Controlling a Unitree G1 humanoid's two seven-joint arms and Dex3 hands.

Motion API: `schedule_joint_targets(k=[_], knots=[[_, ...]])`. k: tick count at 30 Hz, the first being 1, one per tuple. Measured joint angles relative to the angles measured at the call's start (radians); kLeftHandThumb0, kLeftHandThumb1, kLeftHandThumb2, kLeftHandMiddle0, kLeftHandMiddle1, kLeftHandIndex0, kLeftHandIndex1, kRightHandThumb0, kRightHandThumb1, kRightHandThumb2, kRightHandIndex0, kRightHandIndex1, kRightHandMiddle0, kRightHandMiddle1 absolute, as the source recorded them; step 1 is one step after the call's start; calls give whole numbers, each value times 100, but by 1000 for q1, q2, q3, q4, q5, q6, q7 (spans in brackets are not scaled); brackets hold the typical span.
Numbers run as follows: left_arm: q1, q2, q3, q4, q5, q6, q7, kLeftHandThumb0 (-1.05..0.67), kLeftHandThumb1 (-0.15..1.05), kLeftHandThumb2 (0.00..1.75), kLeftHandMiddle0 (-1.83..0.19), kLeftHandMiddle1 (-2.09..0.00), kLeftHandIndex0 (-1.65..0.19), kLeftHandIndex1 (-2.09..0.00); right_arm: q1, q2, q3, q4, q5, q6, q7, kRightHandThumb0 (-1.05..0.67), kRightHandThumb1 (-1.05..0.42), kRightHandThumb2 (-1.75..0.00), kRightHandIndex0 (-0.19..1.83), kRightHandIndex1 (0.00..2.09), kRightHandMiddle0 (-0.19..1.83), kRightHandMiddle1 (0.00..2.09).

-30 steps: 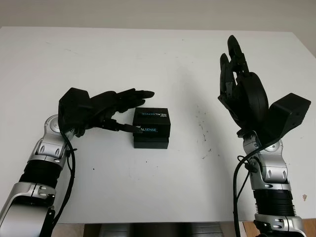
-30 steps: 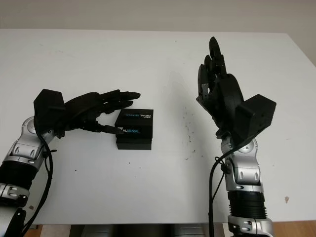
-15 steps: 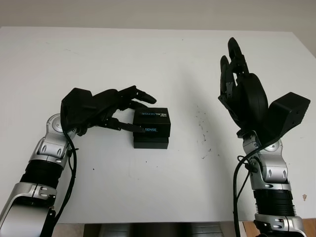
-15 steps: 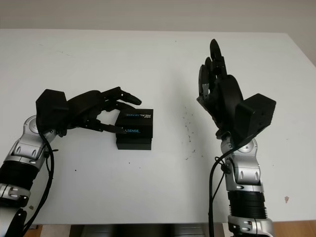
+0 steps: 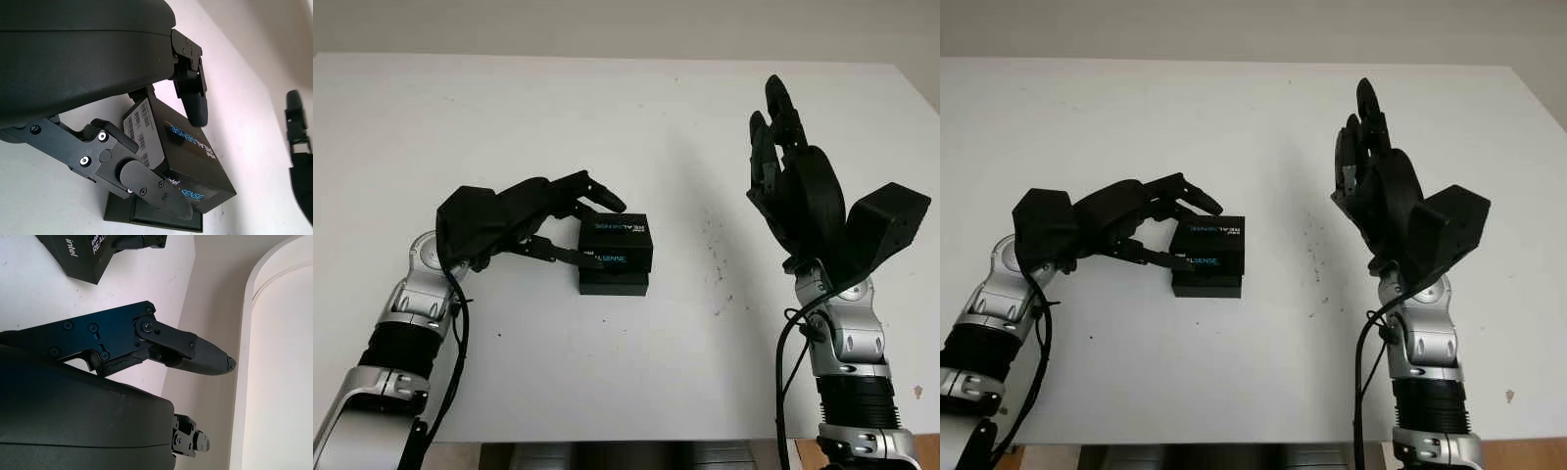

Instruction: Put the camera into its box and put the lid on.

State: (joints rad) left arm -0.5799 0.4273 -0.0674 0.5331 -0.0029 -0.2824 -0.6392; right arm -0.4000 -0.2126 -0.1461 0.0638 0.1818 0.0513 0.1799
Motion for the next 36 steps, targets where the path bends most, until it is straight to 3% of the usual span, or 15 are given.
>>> schedule_joint_targets(k=[5, 14, 28, 36], knots=[[13, -6, 4, 6, 10, -70, 44, -12, 91, 6, -21, -170, -21, -165, 0, 0, 0, -1, -1, -1, 6, -65, -105, -74, -16, 5, -19, 12], [65, -13, 6, -86, 35, -45, 104, -22, 93, 6, -9, -198, -4, -200, 0, 0, 0, -1, -6, -3, 9, -67, -105, -72, -16, 5, -19, 12], [104, -13, 7, -163, 33, -31, 120, -22, 95, 6, -5, -189, 1, -195, 2, 1, 3, -1, -13, -13, 0, -67, -105, -70, -15, 5, -18, 13], [125, -25, 32, -249, -80, -27, 79, -20, 98, 6, -6, -188, -2, -185, 6, 6, 6, -1, -27, -13, -19, -67, -105, -68, -12, 7, -15, 15]])
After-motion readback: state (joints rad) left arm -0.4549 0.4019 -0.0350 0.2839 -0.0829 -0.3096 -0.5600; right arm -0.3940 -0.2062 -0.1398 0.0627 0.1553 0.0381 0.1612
